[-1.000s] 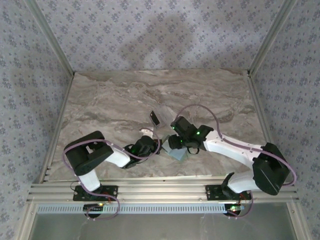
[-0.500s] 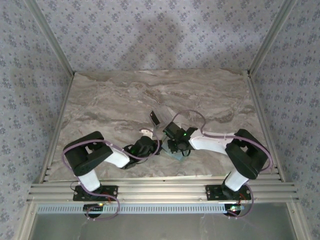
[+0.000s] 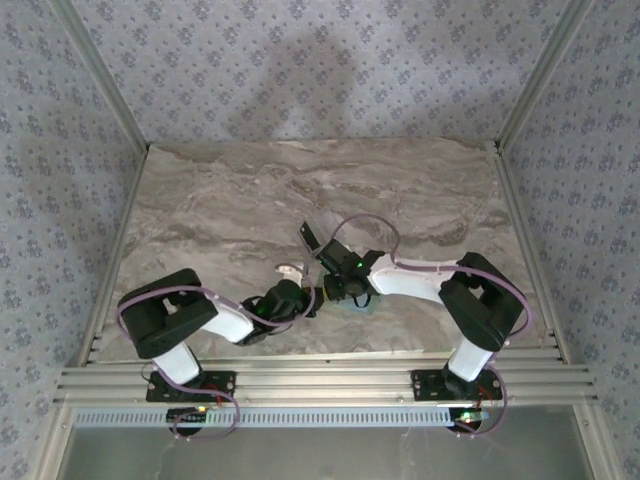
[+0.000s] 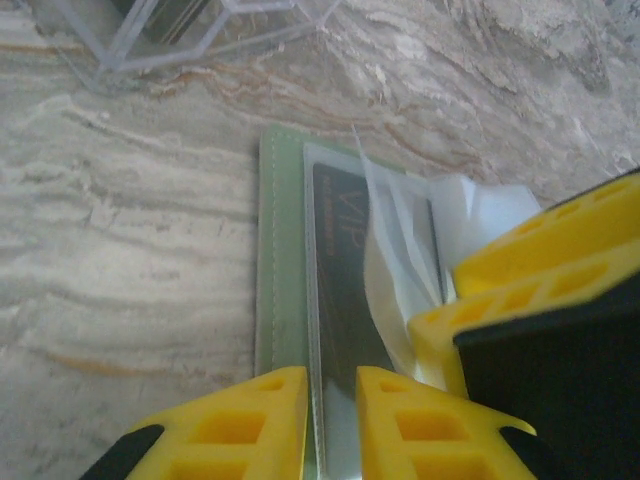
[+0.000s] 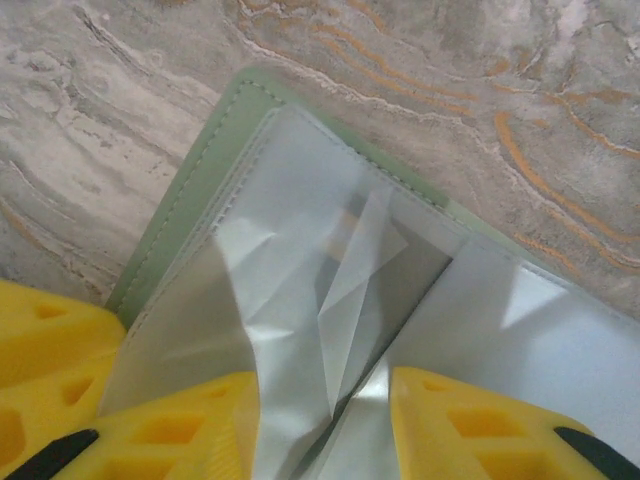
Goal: Put the credit cards into the card holder
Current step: Flip over the card slot in the card holder.
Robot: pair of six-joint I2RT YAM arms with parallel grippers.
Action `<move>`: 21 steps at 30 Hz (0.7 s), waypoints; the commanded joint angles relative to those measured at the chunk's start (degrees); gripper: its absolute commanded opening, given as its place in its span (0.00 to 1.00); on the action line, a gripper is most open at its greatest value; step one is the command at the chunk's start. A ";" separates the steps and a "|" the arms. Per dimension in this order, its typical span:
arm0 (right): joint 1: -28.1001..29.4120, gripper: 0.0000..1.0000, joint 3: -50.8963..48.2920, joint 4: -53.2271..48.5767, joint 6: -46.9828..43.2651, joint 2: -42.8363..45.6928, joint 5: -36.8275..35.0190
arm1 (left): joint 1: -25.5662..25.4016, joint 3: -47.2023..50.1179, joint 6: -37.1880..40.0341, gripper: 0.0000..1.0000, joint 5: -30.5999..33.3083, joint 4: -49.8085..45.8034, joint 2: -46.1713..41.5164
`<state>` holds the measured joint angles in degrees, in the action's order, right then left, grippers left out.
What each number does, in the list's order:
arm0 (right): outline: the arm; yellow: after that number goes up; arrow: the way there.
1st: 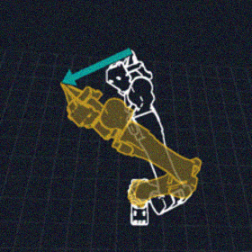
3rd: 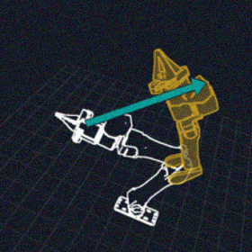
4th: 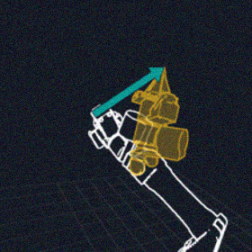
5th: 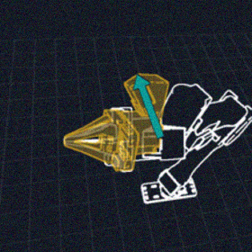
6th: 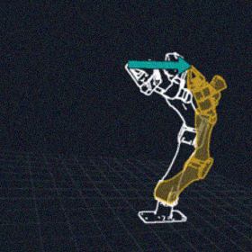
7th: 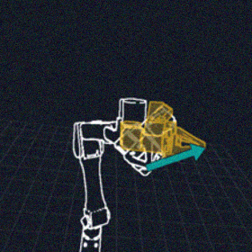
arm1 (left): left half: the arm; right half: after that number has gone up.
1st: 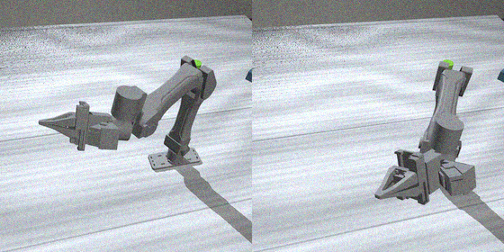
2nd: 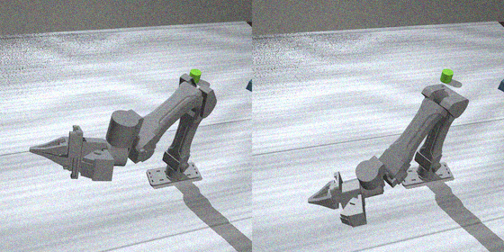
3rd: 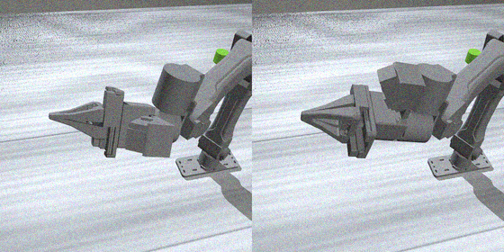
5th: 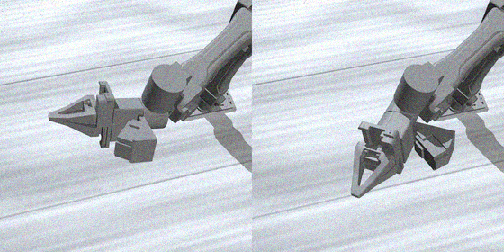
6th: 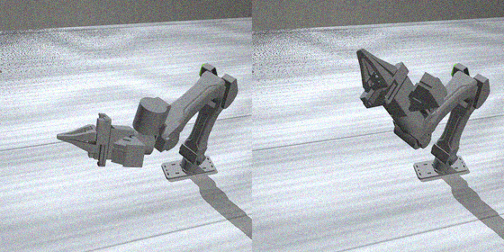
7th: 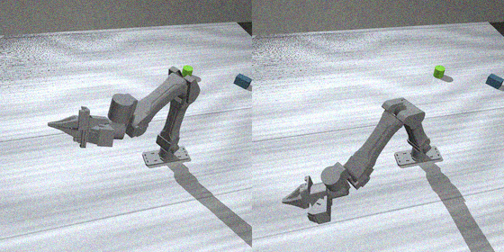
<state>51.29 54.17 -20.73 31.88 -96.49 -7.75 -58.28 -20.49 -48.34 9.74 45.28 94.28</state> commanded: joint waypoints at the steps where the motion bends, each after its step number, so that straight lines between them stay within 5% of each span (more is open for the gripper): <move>1: 0.67 0.45 1.03 -2.69 -0.35 1.05 -1.30 | -0.96 4.23 -1.91 0.24 -2.27 -19.90 -0.76; 14: 1.96 0.59 6.19 -11.53 -2.94 7.02 -2.41 | 4.92 4.86 3.21 0.34 -0.81 -41.63 -30.01; 21: 1.84 0.69 18.29 -17.87 -6.31 4.64 -0.75 | 11.98 4.14 5.29 0.39 -3.59 -52.49 -47.96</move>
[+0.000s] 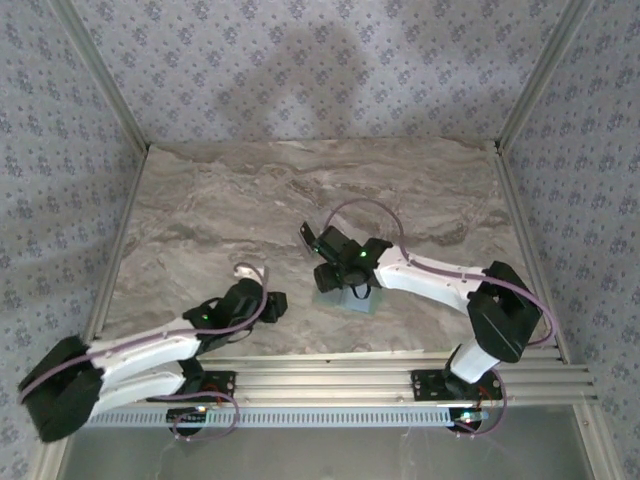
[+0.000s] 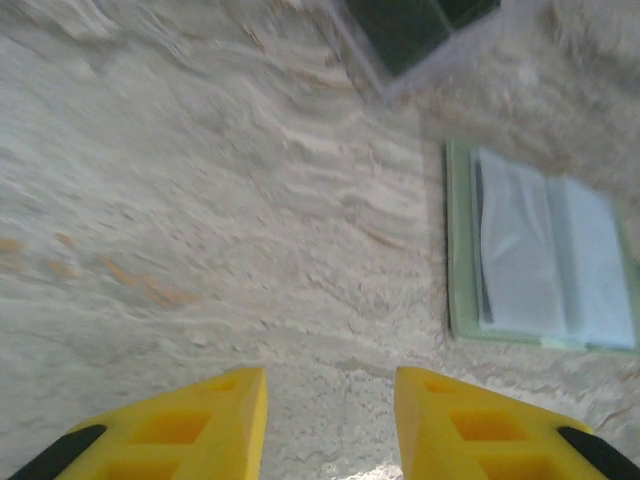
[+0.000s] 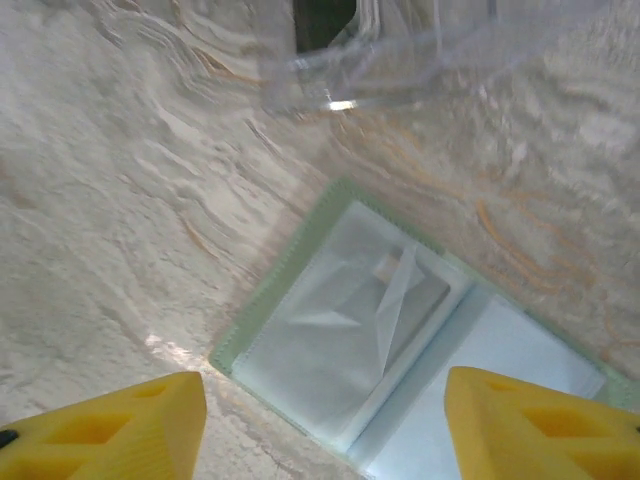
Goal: Put the credit cards into the card holder
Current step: Flip over the card slot in the card holder, then pick up the credit card from the storage box.
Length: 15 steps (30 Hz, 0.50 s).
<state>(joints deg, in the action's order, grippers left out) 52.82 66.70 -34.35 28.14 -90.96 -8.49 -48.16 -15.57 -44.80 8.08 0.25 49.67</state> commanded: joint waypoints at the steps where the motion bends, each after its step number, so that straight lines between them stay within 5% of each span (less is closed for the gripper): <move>1: 0.20 0.71 7.23 -4.40 -3.40 -1.39 0.36 | 2.77 -1.03 1.67 0.40 -2.61 -7.78 -4.31; 7: -2.85 0.74 14.94 -2.73 -6.45 -5.73 5.13 | 7.87 -4.90 2.89 0.41 -6.80 -6.92 -1.46; 15: -6.91 0.74 12.50 8.50 -8.18 -6.94 10.72 | 14.94 -10.74 3.19 0.39 -15.61 -2.29 8.86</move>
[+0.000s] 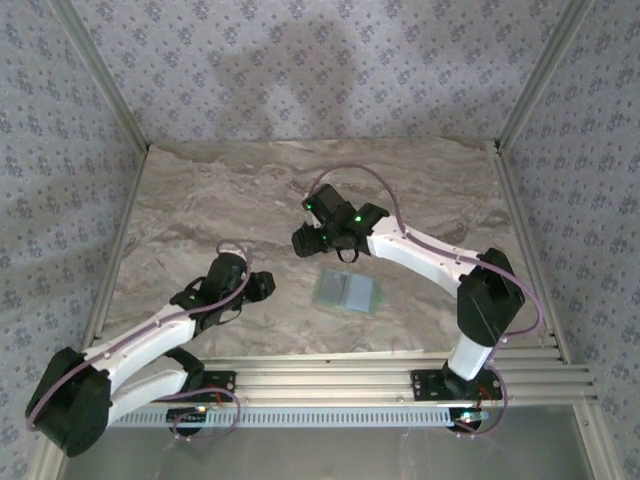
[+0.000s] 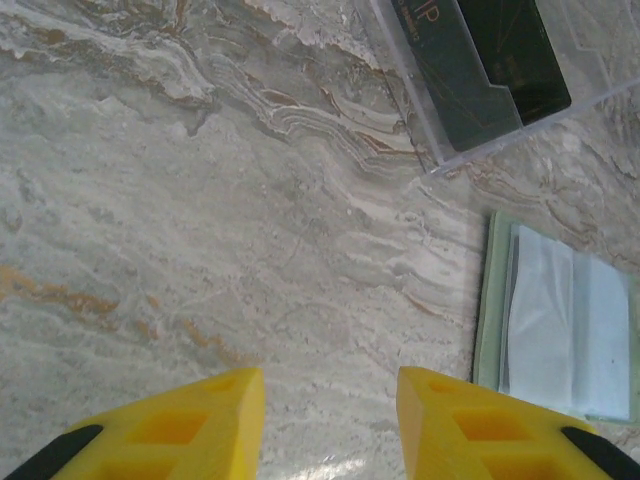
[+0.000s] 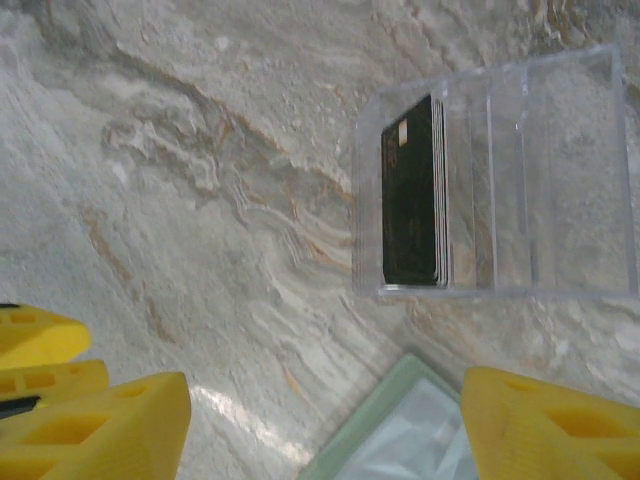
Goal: Put the credit cards into the card holder
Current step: Pick up the credit card from the storage box.
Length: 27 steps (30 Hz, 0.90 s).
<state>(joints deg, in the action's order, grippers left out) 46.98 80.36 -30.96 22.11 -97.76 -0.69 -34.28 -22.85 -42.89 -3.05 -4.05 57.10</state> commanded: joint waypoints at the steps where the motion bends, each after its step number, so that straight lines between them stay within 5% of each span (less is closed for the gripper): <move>1: -1.38 0.74 -1.64 6.01 -2.67 -0.15 3.47 | 1.63 -4.14 1.40 0.39 -4.78 2.04 2.20; 15: -7.57 0.59 -6.34 13.50 -4.58 -1.37 14.07 | 10.11 -5.57 0.34 0.37 -14.46 14.76 15.55; 27: -7.76 0.49 -2.90 12.69 -6.18 -8.18 9.30 | 10.49 -15.95 -2.45 0.34 -19.80 23.43 33.15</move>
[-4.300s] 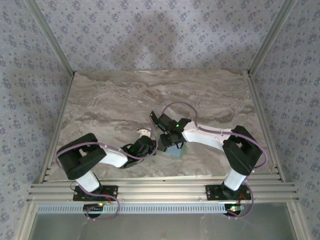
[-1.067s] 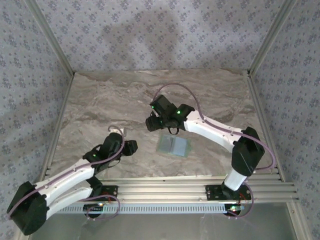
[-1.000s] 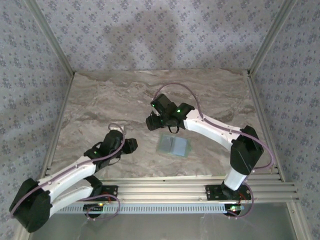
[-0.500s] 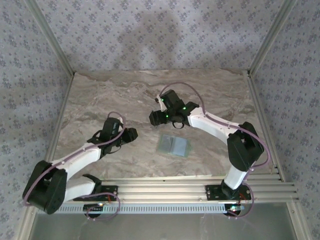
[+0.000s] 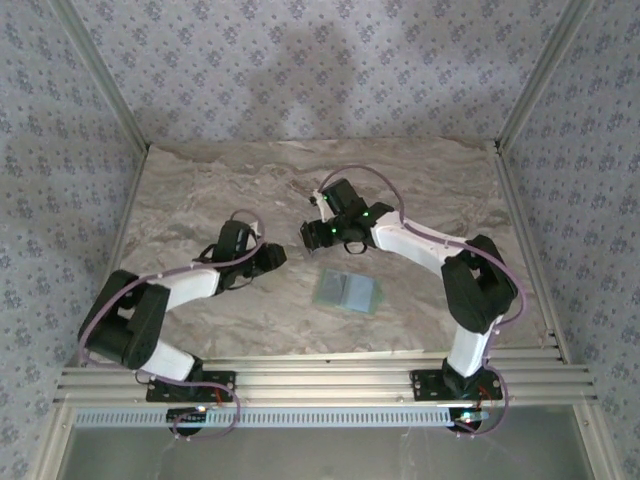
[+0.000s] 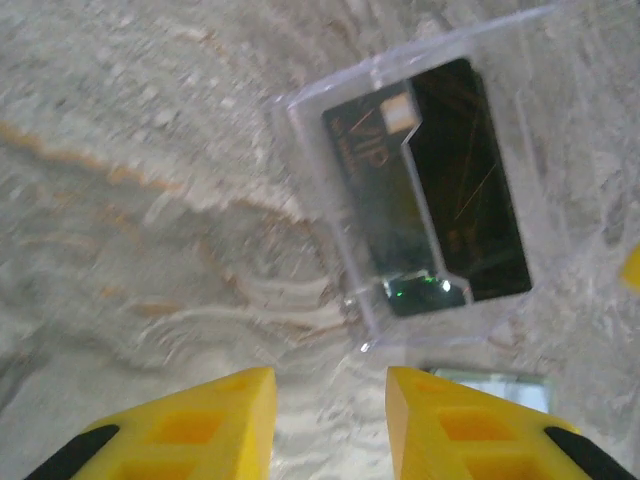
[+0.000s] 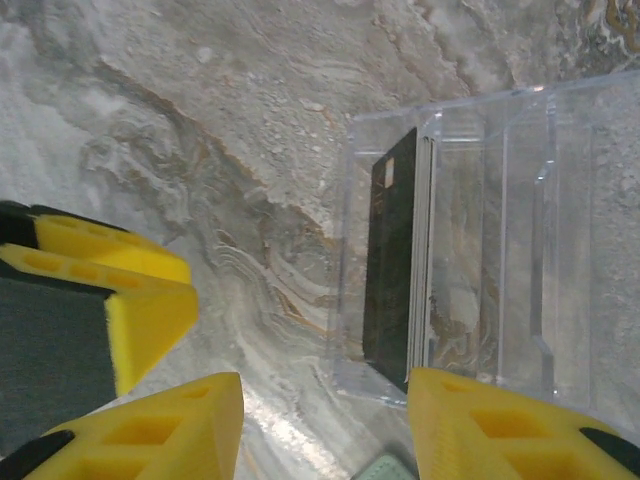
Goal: Put the credit cards into the card holder
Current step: Pick up the credit card from the storage box.
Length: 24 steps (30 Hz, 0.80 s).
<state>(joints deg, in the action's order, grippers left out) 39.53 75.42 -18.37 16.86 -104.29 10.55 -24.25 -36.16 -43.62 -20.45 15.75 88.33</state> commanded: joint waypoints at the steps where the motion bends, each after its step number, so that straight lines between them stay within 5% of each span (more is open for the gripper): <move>1: -0.48 0.49 2.18 0.67 -0.79 -2.27 -1.68 | 0.43 -3.32 -2.14 0.33 -2.50 3.54 2.80; 8: 0.32 0.49 9.54 -2.47 -2.08 -9.65 -3.15 | 1.43 -1.66 -4.85 0.33 3.30 6.06 6.23; 24: 1.60 0.49 12.25 -5.24 -2.23 -13.46 -4.25 | 2.03 -0.67 -6.65 0.33 -0.58 18.98 13.59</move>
<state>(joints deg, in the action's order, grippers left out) 40.64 86.15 -21.26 15.35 -116.68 5.23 -22.00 -36.40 -49.84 -19.55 30.30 99.68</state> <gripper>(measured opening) 0.490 0.331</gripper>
